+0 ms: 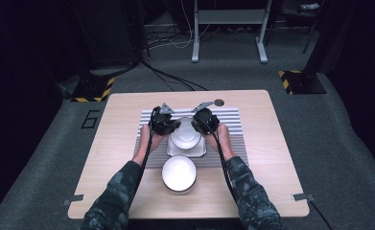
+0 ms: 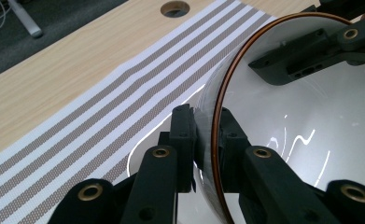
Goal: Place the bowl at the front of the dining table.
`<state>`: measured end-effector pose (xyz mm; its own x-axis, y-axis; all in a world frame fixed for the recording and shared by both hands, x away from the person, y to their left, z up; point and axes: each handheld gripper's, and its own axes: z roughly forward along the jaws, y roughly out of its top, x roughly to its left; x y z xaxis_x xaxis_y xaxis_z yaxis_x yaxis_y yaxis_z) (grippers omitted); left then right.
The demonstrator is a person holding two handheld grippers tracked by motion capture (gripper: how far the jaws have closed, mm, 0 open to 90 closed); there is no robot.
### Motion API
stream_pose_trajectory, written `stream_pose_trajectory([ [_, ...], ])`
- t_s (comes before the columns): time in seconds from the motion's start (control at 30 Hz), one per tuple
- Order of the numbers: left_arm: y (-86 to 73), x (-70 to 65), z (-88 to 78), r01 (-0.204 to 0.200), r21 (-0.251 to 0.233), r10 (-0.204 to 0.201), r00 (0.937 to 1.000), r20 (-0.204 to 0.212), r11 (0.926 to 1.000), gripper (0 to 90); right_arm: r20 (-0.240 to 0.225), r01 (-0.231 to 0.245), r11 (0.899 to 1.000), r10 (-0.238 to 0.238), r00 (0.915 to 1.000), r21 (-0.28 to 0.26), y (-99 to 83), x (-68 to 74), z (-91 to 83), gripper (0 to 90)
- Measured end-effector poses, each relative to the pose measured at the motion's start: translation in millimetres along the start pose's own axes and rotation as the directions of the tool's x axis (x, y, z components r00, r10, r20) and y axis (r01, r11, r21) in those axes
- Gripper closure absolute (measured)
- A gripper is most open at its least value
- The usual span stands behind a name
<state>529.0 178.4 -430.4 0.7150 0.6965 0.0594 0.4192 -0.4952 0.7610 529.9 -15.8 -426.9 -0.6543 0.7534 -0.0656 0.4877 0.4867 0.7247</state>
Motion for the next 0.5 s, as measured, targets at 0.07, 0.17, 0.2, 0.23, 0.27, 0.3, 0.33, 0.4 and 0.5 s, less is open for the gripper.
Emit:
stream_pose_trajectory([
  [0.07,-1.6,0.4,1.3,0.009,0.006,-0.009,1.0000,-0.003,0.9999,80.1,-0.007,0.000,1.000,0.000,1.0000,0.011,-1.2,-0.8,4.5,82.8],
  [0.17,-3.6,2.3,3.2,0.017,0.030,-0.017,0.9999,-0.002,0.9994,80.1,-0.009,-0.012,1.000,0.012,0.9999,0.021,-2.3,-0.8,8.8,82.8],
  [0.2,-4.4,2.3,4.1,0.020,0.039,-0.020,0.9998,-0.001,0.9991,80.1,-0.010,-0.010,1.000,0.010,0.9999,0.026,-2.8,-0.9,10.3,82.8],
  [0.23,-5.1,2.5,5.2,0.022,0.044,-0.022,0.9998,-0.002,0.9988,80.2,-0.014,-0.014,0.999,0.014,0.9998,0.032,-3.1,-0.8,11.9,82.7],
  [0.27,-5.8,3.1,6.1,0.024,0.051,-0.024,0.9997,-0.002,0.9984,80.3,-0.018,-0.016,0.999,0.016,0.9997,0.039,-3.9,-1.2,13.3,82.8],
  [0.3,-6.6,3.8,7.1,0.030,0.055,-0.029,0.9996,-0.002,0.9981,80.4,-0.022,-0.022,0.999,0.023,0.9995,0.044,-4.2,-1.2,14.9,82.8],
  [0.33,-7.4,4.1,8.3,0.036,0.059,-0.036,0.9993,-0.001,0.9976,80.6,-0.028,-0.026,0.998,0.028,0.9992,0.048,-4.8,-1.9,16.5,82.8],
  [0.4,-8.6,4.6,11.1,0.044,0.068,-0.044,0.9990,-0.002,0.9967,80.8,-0.039,-0.043,0.997,0.045,0.9982,0.060,-6.1,-2.7,20.0,82.7],
  [0.5,-11.8,7.5,17.0,0.066,0.094,-0.068,0.9976,0.015,0.9934,80.5,-0.058,-0.061,0.995,0.066,0.9962,0.085,-8.6,-6.3,26.8,82.6],
])
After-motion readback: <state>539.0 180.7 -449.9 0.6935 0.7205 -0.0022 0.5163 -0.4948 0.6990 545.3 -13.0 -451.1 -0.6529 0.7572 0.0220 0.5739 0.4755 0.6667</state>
